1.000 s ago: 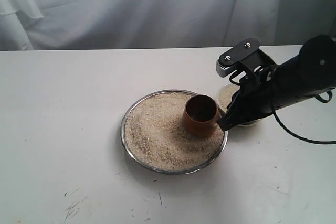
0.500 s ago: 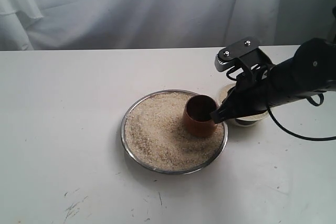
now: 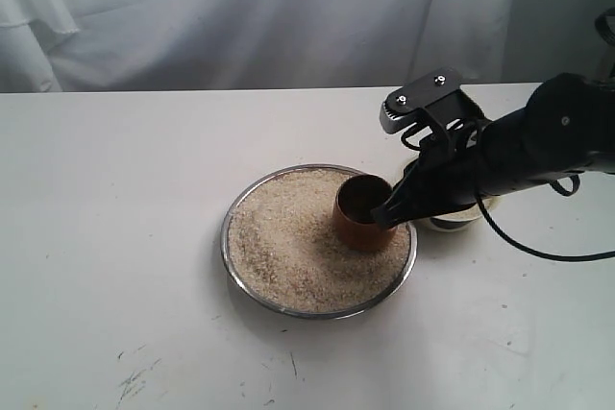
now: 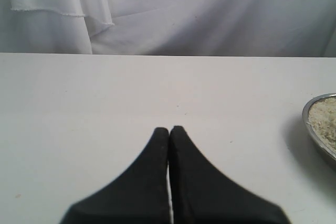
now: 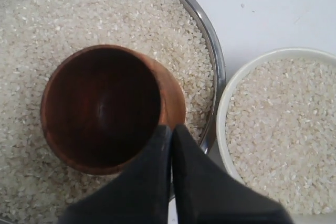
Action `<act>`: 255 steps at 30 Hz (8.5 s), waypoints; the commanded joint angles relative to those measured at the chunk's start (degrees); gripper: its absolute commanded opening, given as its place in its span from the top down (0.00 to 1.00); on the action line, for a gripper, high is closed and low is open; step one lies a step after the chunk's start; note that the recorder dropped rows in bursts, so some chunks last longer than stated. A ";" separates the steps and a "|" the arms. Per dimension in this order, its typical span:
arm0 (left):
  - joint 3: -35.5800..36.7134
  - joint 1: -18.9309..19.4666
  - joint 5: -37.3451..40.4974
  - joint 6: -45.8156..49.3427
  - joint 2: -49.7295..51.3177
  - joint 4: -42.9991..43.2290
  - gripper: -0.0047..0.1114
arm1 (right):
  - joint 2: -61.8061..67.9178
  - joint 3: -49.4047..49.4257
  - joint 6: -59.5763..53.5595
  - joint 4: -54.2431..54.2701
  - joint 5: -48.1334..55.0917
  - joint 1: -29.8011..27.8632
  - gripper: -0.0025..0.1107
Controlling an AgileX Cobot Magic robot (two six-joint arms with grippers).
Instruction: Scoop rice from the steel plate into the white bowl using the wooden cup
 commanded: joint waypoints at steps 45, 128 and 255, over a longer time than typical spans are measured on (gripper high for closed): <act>0.26 -0.09 -0.36 -0.18 -0.29 -0.04 0.96 | 4.61 -1.46 -1.10 4.42 -8.82 11.13 0.98; 0.26 -0.09 -0.36 -0.18 -0.29 -0.04 0.96 | -3.16 -1.46 -39.36 38.41 11.15 -10.05 0.98; 0.26 -0.09 -0.36 -0.18 -0.29 -0.04 0.96 | 1.06 -5.41 -59.46 35.26 10.47 -5.51 0.35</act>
